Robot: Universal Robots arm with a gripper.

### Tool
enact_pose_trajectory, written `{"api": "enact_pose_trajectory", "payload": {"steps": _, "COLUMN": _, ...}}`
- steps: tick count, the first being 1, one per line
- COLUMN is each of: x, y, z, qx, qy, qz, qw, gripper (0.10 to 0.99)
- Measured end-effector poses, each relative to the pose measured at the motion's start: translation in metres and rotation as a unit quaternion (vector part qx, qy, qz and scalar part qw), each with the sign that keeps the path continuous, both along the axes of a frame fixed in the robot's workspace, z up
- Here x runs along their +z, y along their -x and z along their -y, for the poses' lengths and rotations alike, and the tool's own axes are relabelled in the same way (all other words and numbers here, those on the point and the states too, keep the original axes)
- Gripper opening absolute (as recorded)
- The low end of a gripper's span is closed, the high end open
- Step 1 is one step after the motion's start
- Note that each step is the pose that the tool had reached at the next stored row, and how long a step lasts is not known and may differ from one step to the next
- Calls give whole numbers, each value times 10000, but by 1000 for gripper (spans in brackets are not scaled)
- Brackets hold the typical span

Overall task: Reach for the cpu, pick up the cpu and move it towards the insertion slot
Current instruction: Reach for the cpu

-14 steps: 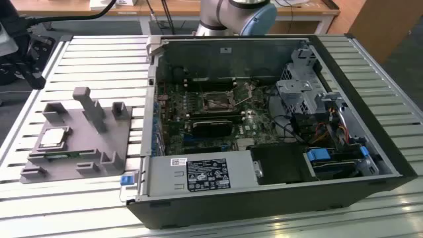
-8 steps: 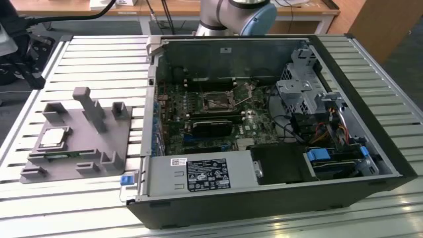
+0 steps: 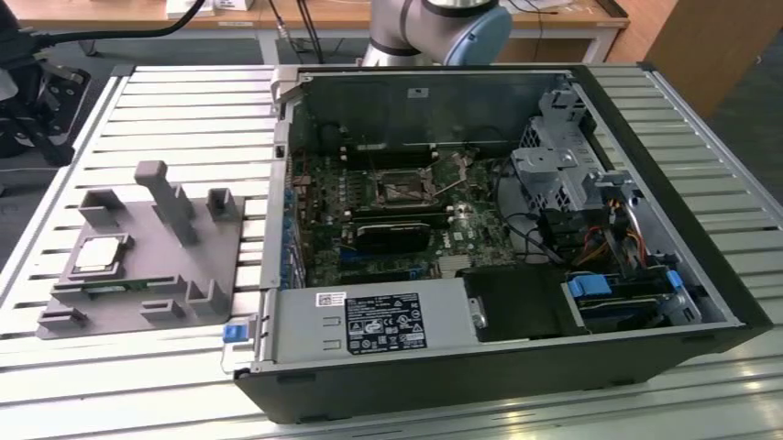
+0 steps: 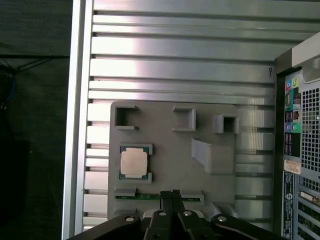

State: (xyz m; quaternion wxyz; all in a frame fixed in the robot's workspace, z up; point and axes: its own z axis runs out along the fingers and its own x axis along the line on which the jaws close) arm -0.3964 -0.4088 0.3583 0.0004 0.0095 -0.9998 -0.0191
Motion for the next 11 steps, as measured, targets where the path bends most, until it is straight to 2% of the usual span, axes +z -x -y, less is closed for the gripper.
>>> {"api": "enact_pose_trajectory", "payload": {"steps": 11, "x": -17, "y": 126, "z": 0, "qx": 1, "qy": -1, "qz": 0, "qw": 10000, "gripper": 106}}
